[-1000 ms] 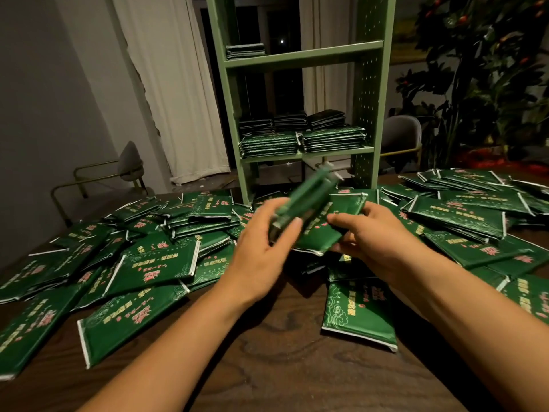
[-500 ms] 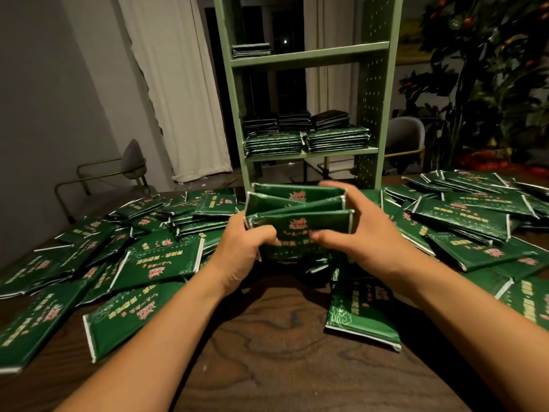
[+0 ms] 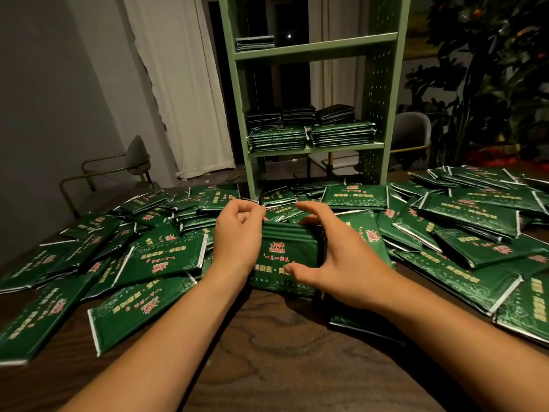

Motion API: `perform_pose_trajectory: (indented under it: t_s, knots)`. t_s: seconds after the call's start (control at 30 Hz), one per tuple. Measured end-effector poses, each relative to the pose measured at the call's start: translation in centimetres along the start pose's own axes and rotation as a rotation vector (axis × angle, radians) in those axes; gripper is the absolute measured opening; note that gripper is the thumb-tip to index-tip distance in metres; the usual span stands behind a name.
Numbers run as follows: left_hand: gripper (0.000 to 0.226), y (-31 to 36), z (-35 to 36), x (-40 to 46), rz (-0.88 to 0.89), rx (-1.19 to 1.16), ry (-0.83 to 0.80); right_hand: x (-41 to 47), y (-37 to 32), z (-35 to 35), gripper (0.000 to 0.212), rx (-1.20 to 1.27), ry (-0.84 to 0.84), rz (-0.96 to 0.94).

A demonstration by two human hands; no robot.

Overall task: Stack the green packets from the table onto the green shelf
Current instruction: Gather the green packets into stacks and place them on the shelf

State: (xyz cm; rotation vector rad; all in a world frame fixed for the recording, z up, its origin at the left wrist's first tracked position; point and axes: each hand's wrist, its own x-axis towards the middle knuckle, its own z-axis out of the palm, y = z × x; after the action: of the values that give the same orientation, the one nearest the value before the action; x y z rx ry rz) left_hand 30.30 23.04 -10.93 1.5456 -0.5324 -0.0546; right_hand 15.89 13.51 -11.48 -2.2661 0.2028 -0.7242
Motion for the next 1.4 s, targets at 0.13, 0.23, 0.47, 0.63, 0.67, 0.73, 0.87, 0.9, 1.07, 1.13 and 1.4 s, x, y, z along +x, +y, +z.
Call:
perform_pose_trajectory:
  t_s: [0.13, 0.23, 0.47, 0.63, 0.67, 0.73, 0.87, 0.9, 1.07, 1.13, 1.4]
  knots:
    - [0.006, -0.2, 0.2, -0.4, 0.030, 0.000, -0.010, -0.3, 0.0, 0.4, 0.066, -0.141, -0.063, -0.142]
    - [0.010, 0.1, 0.1, -0.4, 0.051, -0.049, 0.067, -0.2, 0.1, 0.4, 0.060, -0.170, -0.012, -0.215]
    - [0.010, -0.2, 0.2, -0.1, -0.094, 0.060, -0.045, -0.6, 0.1, 0.7, 0.060, -0.191, -0.090, -0.167]
    - [0.021, 0.8, -0.2, -0.5, 0.008, -0.164, -0.155, 0.2, 0.0, -0.6, 0.049, -0.042, 0.097, -0.095]
    - [0.019, 1.0, -0.1, -0.7, 0.020, -0.182, -0.227, 0.5, 0.0, -1.0, 0.049, -0.007, 0.139, -0.067]
    - [0.025, 0.8, 0.1, -1.0, 0.060, -0.110, -0.343, 0.8, 0.1, -1.6, 0.050, 0.067, 0.183, -0.010]
    - [0.029, 1.6, 0.3, -0.7, 0.081, -0.001, -0.351, 1.6, 0.2, -2.8, 0.050, 0.133, 0.220, 0.147]
    - [0.029, 1.8, 0.2, -0.5, 0.067, -0.010, -0.336, 1.8, 0.0, -3.0, 0.051, 0.176, 0.222, 0.206]
    - [0.024, 4.3, 0.1, 0.7, -0.009, -0.098, -0.278, 4.0, -1.7, -5.4, 0.052, 0.469, 0.171, 0.421]
    - [0.042, 5.7, 0.1, 1.2, -0.052, -0.121, -0.294, 4.9, -2.1, -6.3, 0.051, 0.553, 0.176, 0.415]
    - [0.024, 9.4, 1.1, 3.7, -0.178, -0.232, -0.267, 7.7, -4.0, -9.5, 0.040, 0.697, 0.149, 0.382]
